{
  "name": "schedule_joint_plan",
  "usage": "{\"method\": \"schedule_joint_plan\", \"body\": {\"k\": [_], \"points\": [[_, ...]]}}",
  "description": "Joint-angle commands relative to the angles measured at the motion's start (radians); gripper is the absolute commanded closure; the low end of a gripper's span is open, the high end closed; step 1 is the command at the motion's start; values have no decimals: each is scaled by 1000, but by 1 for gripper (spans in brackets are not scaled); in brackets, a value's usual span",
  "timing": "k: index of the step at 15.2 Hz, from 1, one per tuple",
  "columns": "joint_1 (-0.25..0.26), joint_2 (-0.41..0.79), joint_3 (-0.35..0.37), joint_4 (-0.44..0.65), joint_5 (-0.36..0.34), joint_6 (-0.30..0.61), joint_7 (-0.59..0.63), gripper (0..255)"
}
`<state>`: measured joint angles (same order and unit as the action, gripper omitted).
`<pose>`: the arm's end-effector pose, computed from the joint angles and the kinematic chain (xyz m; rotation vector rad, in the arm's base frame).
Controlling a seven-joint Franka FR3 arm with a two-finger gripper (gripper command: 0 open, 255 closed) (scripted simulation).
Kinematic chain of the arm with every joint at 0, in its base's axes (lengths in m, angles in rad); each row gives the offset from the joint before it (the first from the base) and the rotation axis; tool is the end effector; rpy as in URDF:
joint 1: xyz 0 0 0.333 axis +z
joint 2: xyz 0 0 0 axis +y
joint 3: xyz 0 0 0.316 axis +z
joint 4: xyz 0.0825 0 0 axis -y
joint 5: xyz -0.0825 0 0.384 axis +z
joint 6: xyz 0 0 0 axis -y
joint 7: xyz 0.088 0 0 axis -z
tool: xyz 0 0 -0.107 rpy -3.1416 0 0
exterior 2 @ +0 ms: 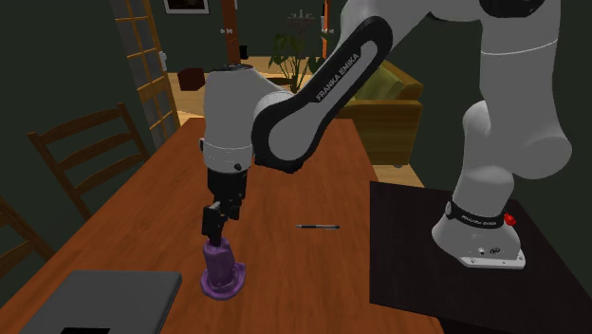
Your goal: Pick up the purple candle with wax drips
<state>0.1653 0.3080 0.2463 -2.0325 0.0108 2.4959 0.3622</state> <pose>0.5624 0.2395 0.3144 -2.9997 -0.0361 -0.1833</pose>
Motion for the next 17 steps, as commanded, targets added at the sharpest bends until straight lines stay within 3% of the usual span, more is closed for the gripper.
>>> {"method": "schedule_joint_plan", "body": {"k": [1, 11, 12, 17], "points": [[22, 76, -5, 63, -24, 10, 25, 0], [34, 148, -18, 55, -43, 90, 32, 0], [34, 147, -18, 55, -43, 89, 33, 255], [34, 147, -18, 54, -42, 89, 33, 255]]}}
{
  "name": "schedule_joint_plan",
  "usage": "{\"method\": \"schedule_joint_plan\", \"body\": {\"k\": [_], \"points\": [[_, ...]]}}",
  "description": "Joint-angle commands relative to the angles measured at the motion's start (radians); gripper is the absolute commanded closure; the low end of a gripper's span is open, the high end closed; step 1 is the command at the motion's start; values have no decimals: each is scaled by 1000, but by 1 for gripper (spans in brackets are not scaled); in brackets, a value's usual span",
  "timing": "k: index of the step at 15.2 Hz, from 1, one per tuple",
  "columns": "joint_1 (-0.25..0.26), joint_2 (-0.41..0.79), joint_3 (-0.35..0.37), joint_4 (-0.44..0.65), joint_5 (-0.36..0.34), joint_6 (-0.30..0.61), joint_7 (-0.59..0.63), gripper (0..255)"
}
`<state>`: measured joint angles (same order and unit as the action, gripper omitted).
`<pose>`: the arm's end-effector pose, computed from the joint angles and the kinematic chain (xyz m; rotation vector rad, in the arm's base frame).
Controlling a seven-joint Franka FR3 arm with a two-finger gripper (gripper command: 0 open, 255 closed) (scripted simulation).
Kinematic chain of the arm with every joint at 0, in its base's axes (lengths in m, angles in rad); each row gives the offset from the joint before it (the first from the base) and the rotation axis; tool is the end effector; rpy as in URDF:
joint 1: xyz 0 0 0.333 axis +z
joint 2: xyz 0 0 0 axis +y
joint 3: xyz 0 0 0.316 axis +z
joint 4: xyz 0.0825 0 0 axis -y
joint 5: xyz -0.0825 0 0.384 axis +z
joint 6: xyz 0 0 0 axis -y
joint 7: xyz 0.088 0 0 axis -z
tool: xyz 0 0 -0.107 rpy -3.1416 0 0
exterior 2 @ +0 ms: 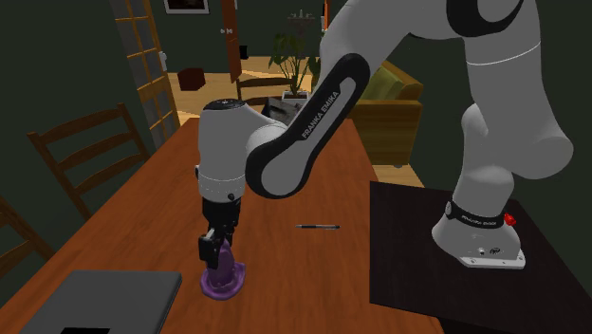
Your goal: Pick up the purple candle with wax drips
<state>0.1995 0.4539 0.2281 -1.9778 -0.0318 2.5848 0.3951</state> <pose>0.5755 0.2556 0.2579 -2.9981 -0.0413 -0.1808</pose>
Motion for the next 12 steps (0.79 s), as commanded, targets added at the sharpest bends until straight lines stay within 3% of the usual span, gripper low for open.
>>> {"method": "schedule_joint_plan", "body": {"k": [1, 12], "points": [[1, 1, 1, 0, 0, 0, 0, 255], [-11, -71, 13, 12, 19, -83, -8, 255]]}}
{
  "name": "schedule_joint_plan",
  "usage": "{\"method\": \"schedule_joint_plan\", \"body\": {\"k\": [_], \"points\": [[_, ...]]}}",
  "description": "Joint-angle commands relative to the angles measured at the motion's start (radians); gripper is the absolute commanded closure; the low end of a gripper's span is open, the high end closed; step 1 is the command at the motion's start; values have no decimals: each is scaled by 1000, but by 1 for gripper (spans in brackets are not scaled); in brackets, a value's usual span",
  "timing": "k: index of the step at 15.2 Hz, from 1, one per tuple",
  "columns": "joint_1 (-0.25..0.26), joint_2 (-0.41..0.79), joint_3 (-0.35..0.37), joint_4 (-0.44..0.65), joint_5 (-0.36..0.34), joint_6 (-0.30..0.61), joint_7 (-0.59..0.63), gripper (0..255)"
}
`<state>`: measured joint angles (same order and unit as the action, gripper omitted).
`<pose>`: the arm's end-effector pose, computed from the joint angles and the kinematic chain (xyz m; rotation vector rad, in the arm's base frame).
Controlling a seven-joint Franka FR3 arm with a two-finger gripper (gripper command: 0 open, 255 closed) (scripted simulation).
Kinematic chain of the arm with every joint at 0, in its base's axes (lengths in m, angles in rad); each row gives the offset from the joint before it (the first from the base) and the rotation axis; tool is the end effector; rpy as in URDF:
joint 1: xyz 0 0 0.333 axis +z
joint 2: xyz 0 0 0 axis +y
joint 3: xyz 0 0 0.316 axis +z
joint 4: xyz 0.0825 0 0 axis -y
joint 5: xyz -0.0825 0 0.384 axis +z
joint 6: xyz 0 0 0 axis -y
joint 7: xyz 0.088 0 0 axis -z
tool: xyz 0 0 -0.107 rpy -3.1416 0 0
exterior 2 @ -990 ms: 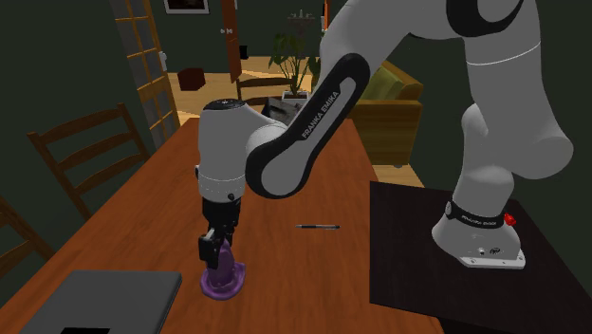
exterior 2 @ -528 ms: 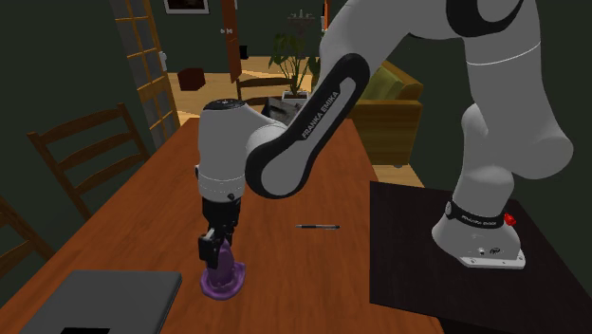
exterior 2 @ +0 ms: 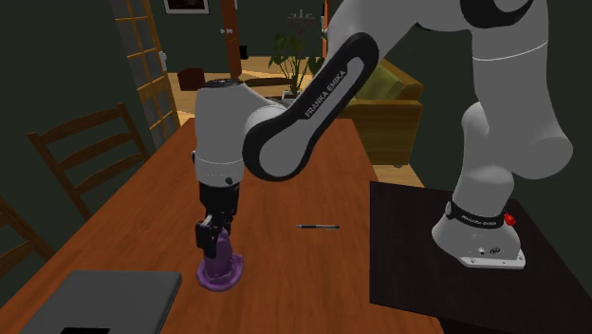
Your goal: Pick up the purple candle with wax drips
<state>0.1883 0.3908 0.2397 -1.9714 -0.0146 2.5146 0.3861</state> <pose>0.5751 0.2545 0.2927 -2.9984 -0.0423 -0.1786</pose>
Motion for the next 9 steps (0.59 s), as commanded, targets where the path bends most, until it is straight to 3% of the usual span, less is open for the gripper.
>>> {"method": "schedule_joint_plan", "body": {"k": [1, 9], "points": [[-1, -17, 3, 8, 4, -24, 0, 255], [-7, -66, 10, 28, 17, -92, -4, 255]]}}
